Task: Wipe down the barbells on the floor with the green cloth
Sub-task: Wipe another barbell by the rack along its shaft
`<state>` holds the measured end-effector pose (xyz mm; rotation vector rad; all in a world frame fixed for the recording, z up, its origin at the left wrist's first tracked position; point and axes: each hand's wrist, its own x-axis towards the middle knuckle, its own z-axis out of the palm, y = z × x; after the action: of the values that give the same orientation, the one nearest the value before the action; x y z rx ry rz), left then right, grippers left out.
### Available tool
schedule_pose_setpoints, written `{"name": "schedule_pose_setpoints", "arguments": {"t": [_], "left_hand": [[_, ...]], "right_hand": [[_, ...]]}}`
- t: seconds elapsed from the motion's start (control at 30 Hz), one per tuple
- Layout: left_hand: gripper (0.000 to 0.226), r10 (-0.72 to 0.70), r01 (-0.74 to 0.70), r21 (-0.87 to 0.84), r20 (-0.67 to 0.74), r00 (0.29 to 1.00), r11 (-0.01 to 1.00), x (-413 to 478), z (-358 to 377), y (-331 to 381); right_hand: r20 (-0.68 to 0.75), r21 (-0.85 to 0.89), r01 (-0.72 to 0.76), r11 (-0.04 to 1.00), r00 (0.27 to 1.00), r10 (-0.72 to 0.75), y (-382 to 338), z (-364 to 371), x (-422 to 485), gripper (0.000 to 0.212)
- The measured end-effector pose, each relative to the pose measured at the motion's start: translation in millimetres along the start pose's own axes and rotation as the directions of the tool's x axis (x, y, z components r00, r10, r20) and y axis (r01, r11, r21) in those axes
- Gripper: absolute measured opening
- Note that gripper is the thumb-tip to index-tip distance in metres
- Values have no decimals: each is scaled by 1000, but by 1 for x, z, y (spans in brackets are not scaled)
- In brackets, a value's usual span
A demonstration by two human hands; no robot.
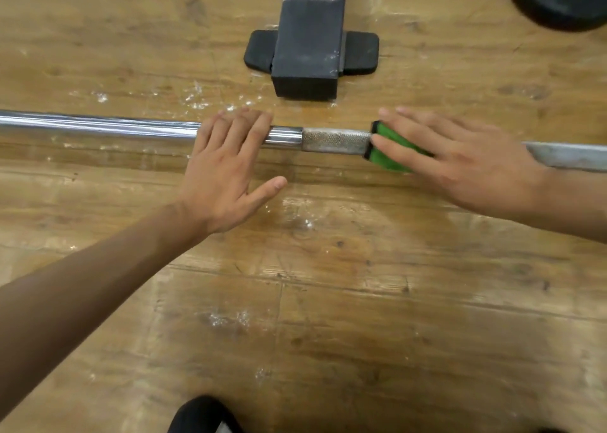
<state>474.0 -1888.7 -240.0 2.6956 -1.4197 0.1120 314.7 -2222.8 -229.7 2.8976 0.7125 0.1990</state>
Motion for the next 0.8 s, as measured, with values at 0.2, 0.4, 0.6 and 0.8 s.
{"name": "schedule_pose_setpoints", "arguments": {"t": [0.2, 0.4, 0.6, 0.8], "left_hand": [[106, -16, 15, 44, 41, 999, 999, 17, -1, 1], [109, -55, 53, 52, 29, 998, 997, 29, 1, 0], [105, -24, 23, 33, 15, 1000, 999, 33, 1, -6], [101, -37, 37, 15, -4, 999, 999, 31, 3, -5]], "right_hand": [[-1, -40, -95, 995, 995, 95, 29, 0, -30, 58], [-14, -18, 3, 1000, 1000, -3, 5, 12, 60, 61], [-50, 100, -11, 995, 999, 16, -11, 19, 114, 60], [32, 73, -42, 996, 999, 40, 24, 8, 53, 60]]}}
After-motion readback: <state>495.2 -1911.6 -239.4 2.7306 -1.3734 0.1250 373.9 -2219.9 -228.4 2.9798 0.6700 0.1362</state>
